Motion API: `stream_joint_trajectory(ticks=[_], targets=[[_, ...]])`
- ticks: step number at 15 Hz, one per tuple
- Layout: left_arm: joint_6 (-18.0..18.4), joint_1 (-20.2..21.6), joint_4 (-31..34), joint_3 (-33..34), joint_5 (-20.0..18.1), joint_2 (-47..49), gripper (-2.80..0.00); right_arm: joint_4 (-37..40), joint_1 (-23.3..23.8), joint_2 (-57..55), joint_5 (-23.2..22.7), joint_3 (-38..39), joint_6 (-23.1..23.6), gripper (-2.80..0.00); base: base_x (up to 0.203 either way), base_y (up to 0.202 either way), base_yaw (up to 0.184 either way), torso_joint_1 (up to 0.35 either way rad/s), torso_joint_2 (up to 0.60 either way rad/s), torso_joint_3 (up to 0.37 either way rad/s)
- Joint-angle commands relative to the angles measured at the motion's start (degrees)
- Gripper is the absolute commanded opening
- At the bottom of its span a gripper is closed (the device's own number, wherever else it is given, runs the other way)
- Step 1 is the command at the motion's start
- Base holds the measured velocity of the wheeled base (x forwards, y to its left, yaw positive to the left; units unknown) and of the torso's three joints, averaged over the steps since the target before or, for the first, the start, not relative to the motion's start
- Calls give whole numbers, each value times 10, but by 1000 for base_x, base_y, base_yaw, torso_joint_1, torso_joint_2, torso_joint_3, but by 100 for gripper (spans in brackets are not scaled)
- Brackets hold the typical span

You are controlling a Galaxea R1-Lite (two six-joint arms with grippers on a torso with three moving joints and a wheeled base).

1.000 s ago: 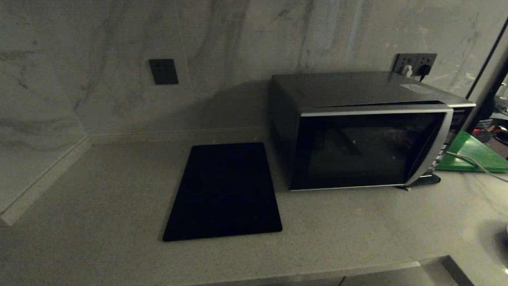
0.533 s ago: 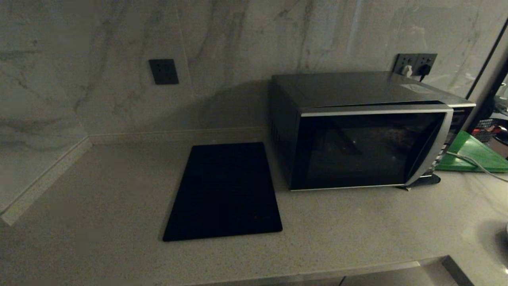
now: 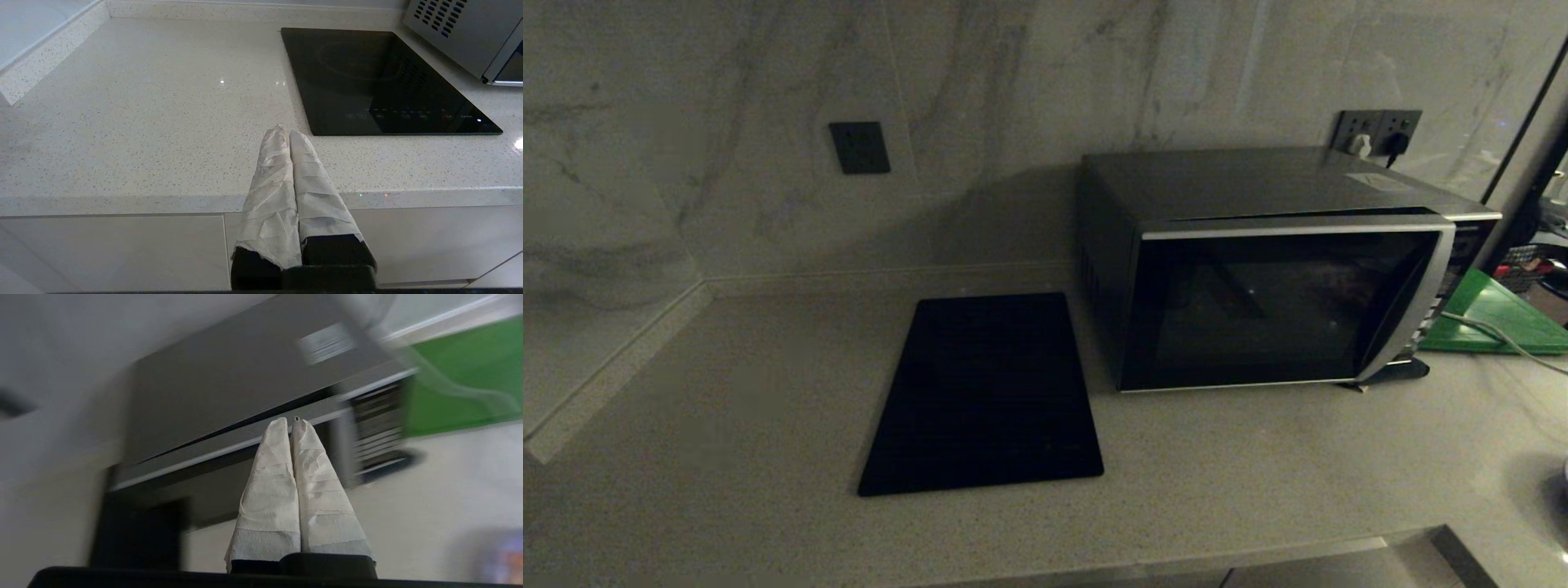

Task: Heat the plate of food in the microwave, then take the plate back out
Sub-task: Open the microwave oven

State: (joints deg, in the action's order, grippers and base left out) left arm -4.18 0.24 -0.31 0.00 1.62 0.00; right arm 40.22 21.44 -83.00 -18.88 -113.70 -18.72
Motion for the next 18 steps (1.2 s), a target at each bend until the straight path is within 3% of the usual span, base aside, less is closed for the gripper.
stream_joint_trajectory(ticks=[1, 14, 15, 18], targets=[[0, 0, 0, 0, 0, 1, -280, 2, 16, -24, -32, 0, -6, -280, 0, 0, 0, 0, 0, 0], [0, 0, 0, 0, 0, 1, -280, -80, 21, -77, -51, 0, -9, -280, 0, 0, 0, 0, 0, 0], [0, 0, 0, 0, 0, 1, -280, -81, 13, -84, -35, 0, -13, -280, 0, 0, 0, 0, 0, 0], [0, 0, 0, 0, 0, 1, -280, -127, -26, -117, 85, 0, -41, -280, 0, 0, 0, 0, 0, 0]])
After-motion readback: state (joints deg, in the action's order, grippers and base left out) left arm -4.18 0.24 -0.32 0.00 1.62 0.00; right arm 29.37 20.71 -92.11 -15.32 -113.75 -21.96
